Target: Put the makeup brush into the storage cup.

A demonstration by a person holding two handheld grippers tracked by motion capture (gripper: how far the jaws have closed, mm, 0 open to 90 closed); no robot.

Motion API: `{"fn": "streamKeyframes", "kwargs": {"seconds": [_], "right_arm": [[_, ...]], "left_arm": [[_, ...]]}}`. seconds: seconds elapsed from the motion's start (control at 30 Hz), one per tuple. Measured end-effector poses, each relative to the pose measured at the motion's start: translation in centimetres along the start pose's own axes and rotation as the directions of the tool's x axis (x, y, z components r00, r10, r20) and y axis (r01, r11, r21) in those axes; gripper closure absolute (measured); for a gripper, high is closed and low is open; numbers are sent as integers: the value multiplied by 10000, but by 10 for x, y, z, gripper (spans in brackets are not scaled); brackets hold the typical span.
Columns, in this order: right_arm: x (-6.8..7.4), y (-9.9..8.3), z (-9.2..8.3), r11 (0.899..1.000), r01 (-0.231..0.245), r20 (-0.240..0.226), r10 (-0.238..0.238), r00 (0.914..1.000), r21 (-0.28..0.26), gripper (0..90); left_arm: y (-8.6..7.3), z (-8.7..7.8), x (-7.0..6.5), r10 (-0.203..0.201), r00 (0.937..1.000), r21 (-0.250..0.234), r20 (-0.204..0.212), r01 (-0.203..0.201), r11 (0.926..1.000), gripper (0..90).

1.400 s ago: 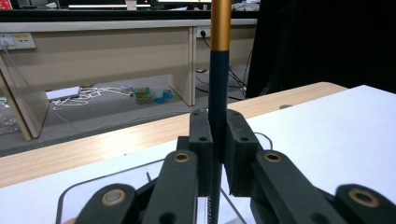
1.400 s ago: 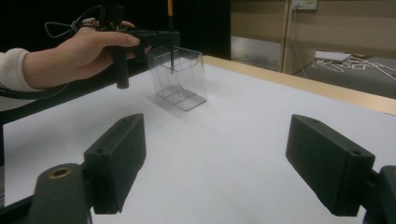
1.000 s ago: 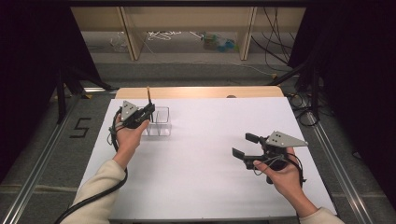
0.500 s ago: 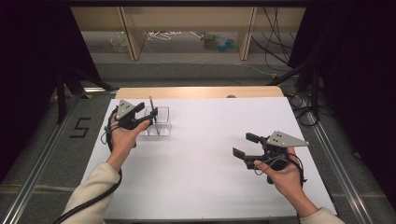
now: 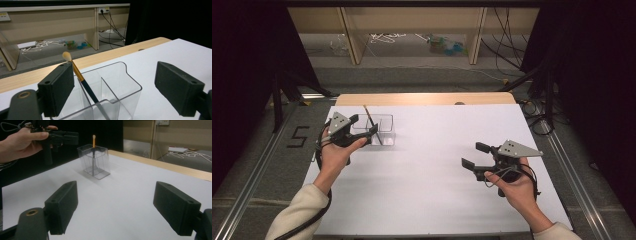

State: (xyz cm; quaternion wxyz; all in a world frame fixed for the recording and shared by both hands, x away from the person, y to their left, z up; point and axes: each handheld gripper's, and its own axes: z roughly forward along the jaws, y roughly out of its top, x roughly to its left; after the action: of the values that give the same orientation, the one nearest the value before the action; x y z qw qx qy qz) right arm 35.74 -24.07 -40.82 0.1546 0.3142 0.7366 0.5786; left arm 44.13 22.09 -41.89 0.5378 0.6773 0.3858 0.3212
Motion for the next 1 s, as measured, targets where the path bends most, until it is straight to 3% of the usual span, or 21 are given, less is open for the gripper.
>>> {"fn": "streamKeyframes", "kwargs": {"seconds": [0.03,0.1,0.13,0.27,0.43,0.67,0.8,1.0], "right_arm": [[0,0,0,10000,14,-25,-14,10000,-14,206],[0,0,0,9999,-53,-29,52,10000,-89,206],[0,0,0,9999,-65,-24,65,10000,-80,207],[0,0,0,9999,-83,-56,82,10000,-87,206],[-1,0,0,9999,-87,-47,87,10000,-108,206],[-1,1,-2,9999,-24,88,23,10000,108,205],[-1,0,-1,9999,-119,-17,119,9999,-76,205],[-1,0,-1,10000,-86,-23,86,10000,-17,205]], "left_arm": [[0,-2,-1,-84,9999,-14,63,85,10000,156],[0,-5,-1,179,9998,-13,112,-179,9998,155],[-1,-7,-3,-41,9998,-8,191,41,10000,156],[-1,-13,-4,89,9995,-36,289,-88,10000,155],[-2,-18,-10,-232,9985,-39,502,234,9997,155],[-4,-24,-17,-233,9959,48,873,230,9997,155],[-5,-29,-21,-347,9941,43,1031,345,9994,155],[-5,-36,-23,-193,9935,4,1120,194,9998,155]]}}
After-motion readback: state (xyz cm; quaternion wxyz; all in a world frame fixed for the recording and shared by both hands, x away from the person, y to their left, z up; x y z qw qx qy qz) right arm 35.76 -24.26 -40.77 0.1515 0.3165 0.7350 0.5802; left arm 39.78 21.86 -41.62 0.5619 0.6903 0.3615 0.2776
